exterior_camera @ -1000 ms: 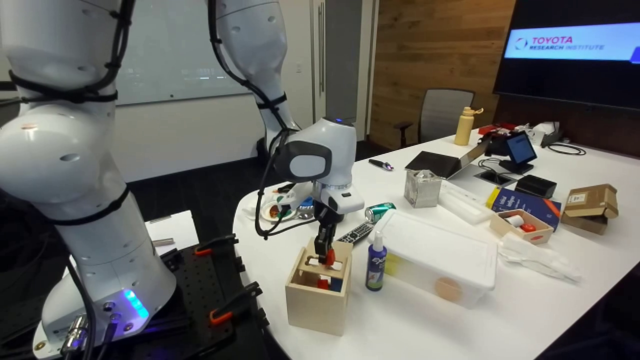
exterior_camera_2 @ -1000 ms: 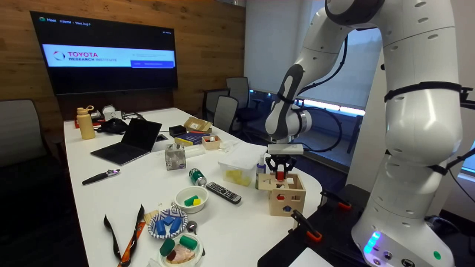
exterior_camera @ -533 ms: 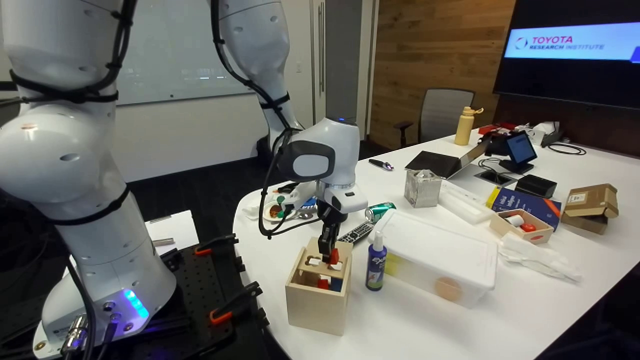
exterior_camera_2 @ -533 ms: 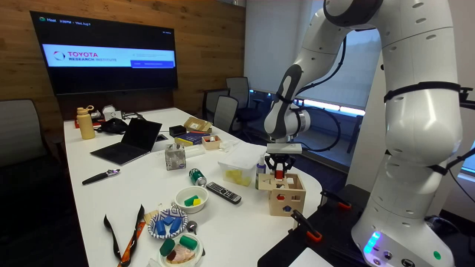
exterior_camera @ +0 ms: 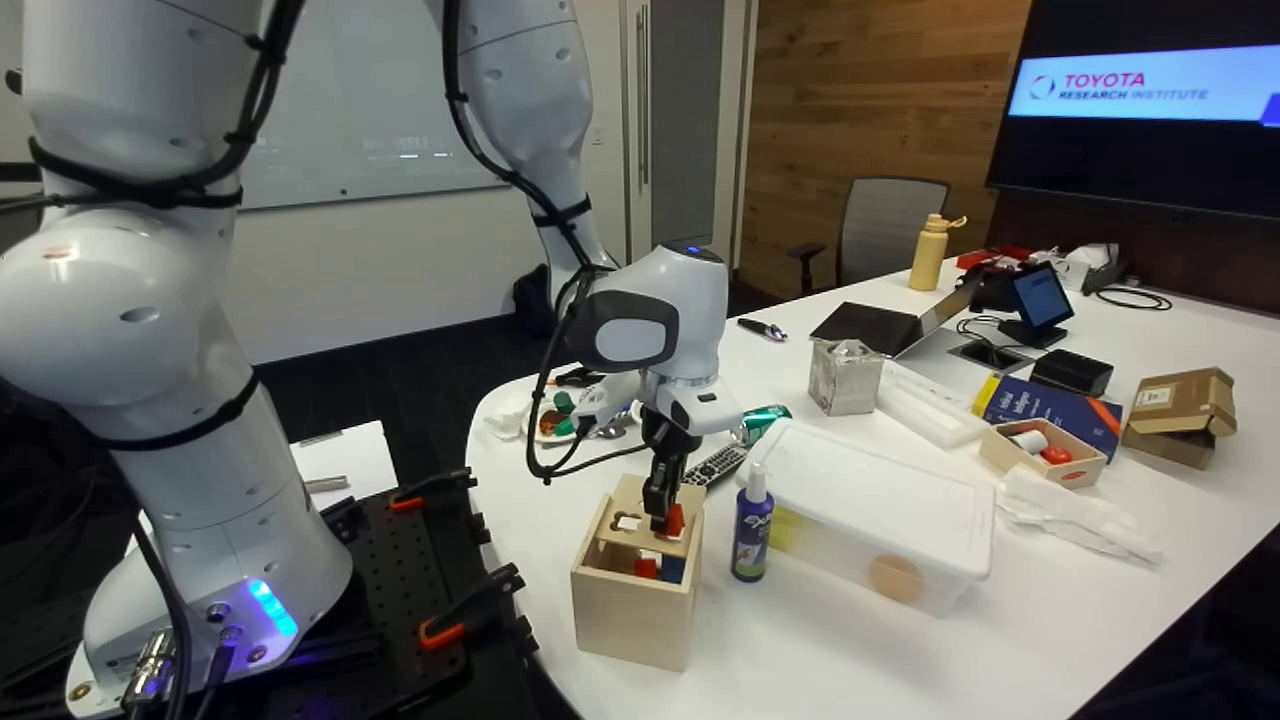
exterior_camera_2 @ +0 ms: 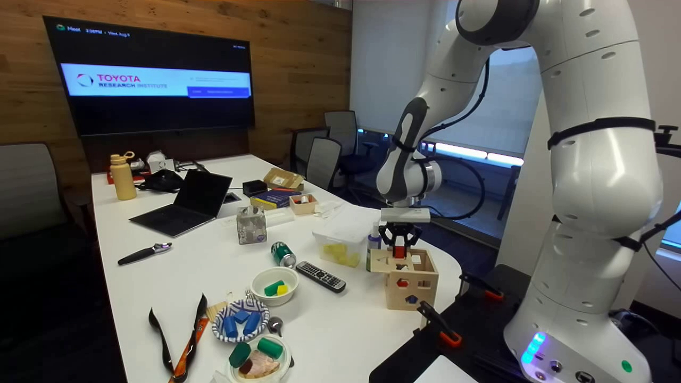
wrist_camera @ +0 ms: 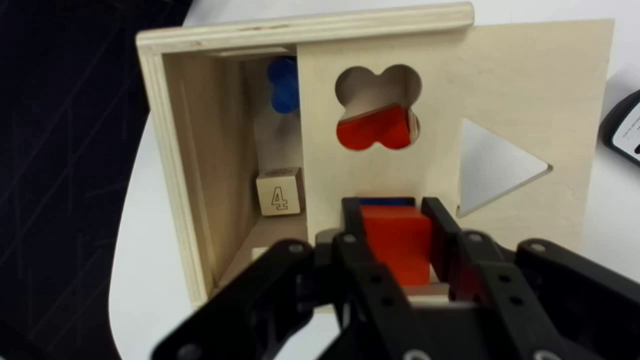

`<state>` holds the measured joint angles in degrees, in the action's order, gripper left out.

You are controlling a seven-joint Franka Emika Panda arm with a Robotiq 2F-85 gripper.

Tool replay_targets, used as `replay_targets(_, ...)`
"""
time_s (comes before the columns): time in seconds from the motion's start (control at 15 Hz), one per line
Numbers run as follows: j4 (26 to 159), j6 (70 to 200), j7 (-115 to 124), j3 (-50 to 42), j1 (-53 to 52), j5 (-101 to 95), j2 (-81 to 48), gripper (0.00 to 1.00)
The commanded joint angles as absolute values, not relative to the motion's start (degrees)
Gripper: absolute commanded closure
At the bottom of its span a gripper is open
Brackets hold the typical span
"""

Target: Put the blue and orange blocks in the toy box

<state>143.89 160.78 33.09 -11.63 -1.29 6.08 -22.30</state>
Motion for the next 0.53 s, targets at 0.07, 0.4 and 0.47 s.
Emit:
replay_targets(0.07,143.7,160.4,33.0,-12.4,-1.8,7.1,-22.4,0.92)
replay_targets(0.4,143.7,160.0,31.4,-10.9,-0.5,8.7,-22.8,0.92)
replay_targets(0.47,143.7,159.9,31.4,-10.8,-0.5,9.1,-23.0,0.92)
